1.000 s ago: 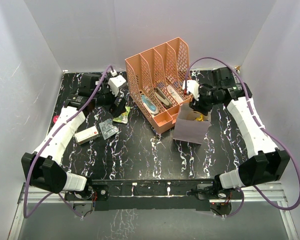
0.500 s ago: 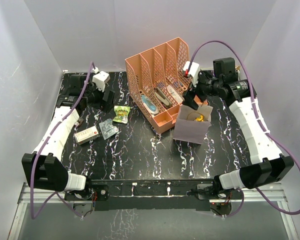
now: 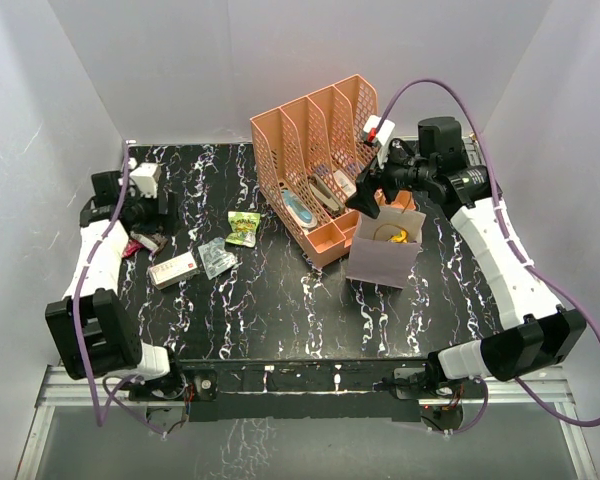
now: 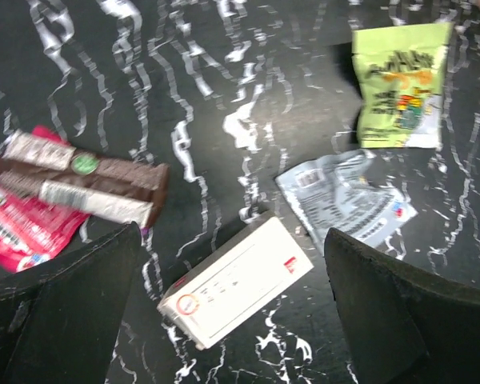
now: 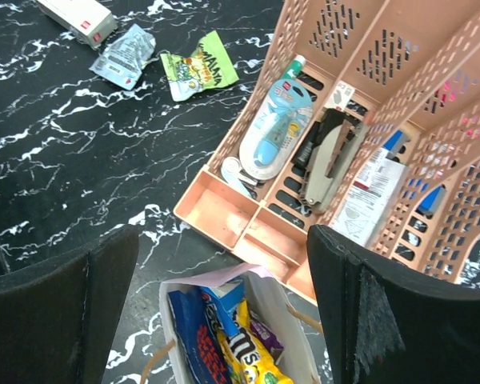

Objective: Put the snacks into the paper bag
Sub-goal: Pick up the snack from the center of the board.

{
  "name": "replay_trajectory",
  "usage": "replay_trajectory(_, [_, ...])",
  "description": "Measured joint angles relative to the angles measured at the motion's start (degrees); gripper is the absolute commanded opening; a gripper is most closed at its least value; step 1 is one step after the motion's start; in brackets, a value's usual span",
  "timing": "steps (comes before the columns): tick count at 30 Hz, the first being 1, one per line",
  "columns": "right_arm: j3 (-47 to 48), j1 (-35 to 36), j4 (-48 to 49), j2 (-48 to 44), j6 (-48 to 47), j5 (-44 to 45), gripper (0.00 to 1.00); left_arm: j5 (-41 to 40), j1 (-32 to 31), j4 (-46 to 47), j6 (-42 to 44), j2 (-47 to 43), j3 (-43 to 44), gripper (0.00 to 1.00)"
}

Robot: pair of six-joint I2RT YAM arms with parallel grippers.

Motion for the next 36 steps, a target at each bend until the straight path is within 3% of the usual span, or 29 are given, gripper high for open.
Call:
replay_trajectory(7, [-1.97,0.68,4.26,-0.13,2.91,-2.69,0.90,0.28,10.10,3.69,-1.51,0.68,-2.32,0.95])
replay_trajectory(12, [-5.70,0.87,6.78,-1.75,3.17,-3.91,0.90,-1.07,14.03,7.02,-3.06,4.26,-3.23,0.94])
replay_trajectory(21, [-10.21,1.79,7.61,-3.37,0.90,-9.51,0.91,-3.98,14.51,10.97,-4.35,14.29,-2.23,0.90])
replay_trajectory(36, [-13.14,3.17,7.61,-3.41,-1.09,-12.90,0.92,-5.31,11.93,9.88,-3.39,27.80,10.47,0.84])
